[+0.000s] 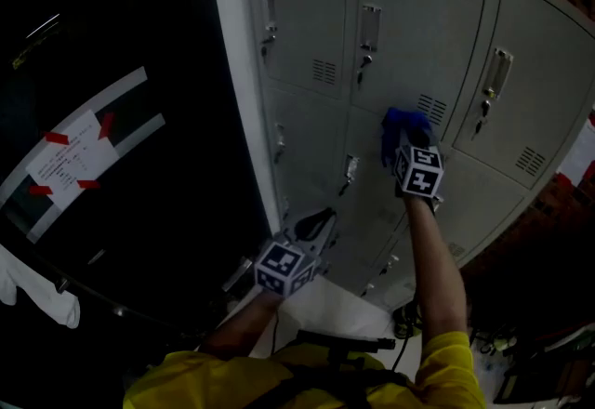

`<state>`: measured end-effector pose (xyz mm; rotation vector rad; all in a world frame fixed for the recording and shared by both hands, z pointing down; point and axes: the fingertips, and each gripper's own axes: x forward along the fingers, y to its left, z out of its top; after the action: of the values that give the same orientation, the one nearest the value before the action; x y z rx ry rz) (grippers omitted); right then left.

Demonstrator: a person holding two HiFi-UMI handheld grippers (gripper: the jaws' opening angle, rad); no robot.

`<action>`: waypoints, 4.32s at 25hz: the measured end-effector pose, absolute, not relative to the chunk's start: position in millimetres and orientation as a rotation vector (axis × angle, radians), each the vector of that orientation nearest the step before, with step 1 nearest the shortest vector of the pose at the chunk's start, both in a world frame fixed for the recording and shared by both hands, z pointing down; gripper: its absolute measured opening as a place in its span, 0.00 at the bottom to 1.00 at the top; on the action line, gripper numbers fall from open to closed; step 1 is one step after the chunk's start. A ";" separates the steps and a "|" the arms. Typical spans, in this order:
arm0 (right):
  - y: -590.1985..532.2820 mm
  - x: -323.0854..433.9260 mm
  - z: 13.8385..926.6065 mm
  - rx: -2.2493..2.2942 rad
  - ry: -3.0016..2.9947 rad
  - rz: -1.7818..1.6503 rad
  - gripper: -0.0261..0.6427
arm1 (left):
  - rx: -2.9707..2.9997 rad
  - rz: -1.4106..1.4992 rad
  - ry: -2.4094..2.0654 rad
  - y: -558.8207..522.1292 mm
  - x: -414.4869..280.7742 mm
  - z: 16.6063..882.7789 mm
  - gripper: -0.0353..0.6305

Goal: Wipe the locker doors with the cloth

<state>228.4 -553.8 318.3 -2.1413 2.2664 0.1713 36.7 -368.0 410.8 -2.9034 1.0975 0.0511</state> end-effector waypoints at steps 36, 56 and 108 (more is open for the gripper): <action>-578.9 190.1 348.5 -2.139 2.309 0.060 0.14 | -2.907 0.065 1.089 -403.6 30.2 400.0 0.08; -616.3 116.7 -1.7 -1.952 2.384 0.525 0.14 | -2.922 0.005 1.182 -411.5 21.7 428.1 0.08; -57.7 191.2 443.0 -2.174 2.084 0.080 0.14 | -2.900 0.116 0.894 -150.7 34.5 407.8 0.05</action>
<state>191.2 -57.7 443.0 -2.1744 2.0841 0.0797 34.5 -150.7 407.8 -2.9002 0.8945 0.1158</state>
